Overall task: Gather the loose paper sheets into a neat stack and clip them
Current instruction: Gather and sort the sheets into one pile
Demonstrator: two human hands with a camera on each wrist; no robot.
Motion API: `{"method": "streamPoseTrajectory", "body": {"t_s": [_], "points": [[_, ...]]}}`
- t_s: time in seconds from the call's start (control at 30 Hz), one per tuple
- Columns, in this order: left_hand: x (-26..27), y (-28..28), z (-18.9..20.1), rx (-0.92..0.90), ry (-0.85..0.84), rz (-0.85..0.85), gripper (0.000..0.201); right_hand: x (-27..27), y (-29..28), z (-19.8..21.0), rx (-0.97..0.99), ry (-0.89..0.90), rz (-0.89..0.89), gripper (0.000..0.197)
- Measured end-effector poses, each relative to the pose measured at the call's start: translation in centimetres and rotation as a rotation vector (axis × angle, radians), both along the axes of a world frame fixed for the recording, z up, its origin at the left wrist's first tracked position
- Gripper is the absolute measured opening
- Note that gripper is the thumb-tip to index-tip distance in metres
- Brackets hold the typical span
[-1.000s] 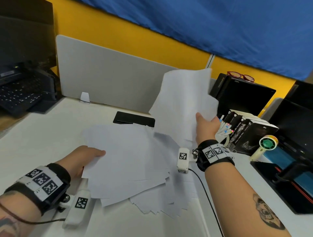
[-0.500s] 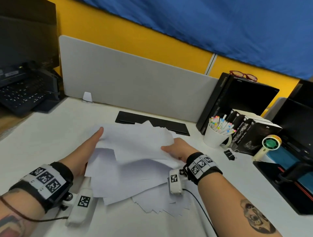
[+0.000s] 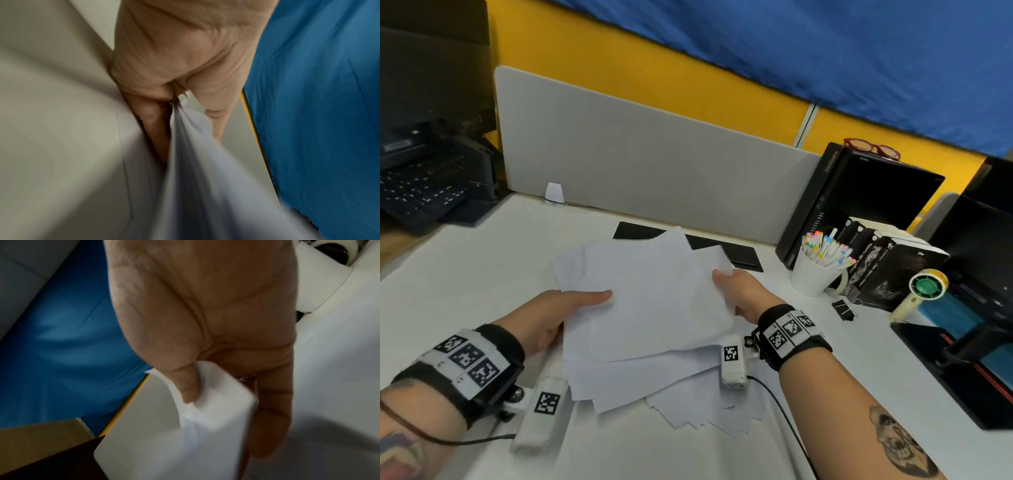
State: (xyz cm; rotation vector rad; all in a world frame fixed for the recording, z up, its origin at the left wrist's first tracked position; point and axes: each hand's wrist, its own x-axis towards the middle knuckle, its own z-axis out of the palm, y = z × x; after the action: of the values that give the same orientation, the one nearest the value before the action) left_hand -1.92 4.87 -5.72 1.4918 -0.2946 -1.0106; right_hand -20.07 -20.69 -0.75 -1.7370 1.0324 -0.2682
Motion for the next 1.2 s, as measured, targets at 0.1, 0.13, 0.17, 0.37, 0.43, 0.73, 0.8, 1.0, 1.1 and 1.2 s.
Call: {"method": "streamPoseTrajectory", "body": {"t_s": [0.1,0.13,0.17,0.37,0.43,0.73,0.8,1.0,1.1,1.2], "points": [[-0.1,-0.1,-0.1,0.001,-0.015,0.007,0.059,0.2,0.1,-0.1,-0.029,0.027,0.08,0.028],[0.0,-0.3,-0.2,0.02,-0.03,0.027,0.053,0.4,0.1,-0.1,-0.071,0.034,0.082,0.029],[0.1,-0.3,-0.4,0.042,-0.046,0.047,0.046,0.5,0.1,0.0,-0.102,0.029,0.076,0.028],[0.3,-0.4,-0.7,0.117,-0.093,0.042,0.036,0.6,-0.3,0.3,-0.141,-0.253,-0.24,0.025],[0.4,-0.4,-0.6,0.125,-0.089,0.041,0.036,0.7,-0.7,0.5,-0.211,-0.374,-0.39,0.02],[0.9,-0.5,-0.8,0.155,-0.055,0.081,0.038,1.6,2.0,1.6,-0.74,-0.451,0.33,0.049],[0.7,-0.5,-0.6,0.113,-0.037,0.128,0.034,2.4,3.2,0.0,-0.766,-0.187,0.536,0.045],[-0.2,-0.3,0.9,-0.085,0.059,0.085,0.052,2.4,8.6,-2.0,-0.386,0.18,0.856,0.06],[-0.6,-0.3,0.7,-0.012,-0.001,0.053,0.04,2.6,9.5,-1.4,-0.288,0.249,0.904,0.073],[0.0,-0.3,-0.2,0.106,-0.067,0.088,0.032,2.4,7.7,0.1,-0.129,0.027,0.567,0.056]]}}
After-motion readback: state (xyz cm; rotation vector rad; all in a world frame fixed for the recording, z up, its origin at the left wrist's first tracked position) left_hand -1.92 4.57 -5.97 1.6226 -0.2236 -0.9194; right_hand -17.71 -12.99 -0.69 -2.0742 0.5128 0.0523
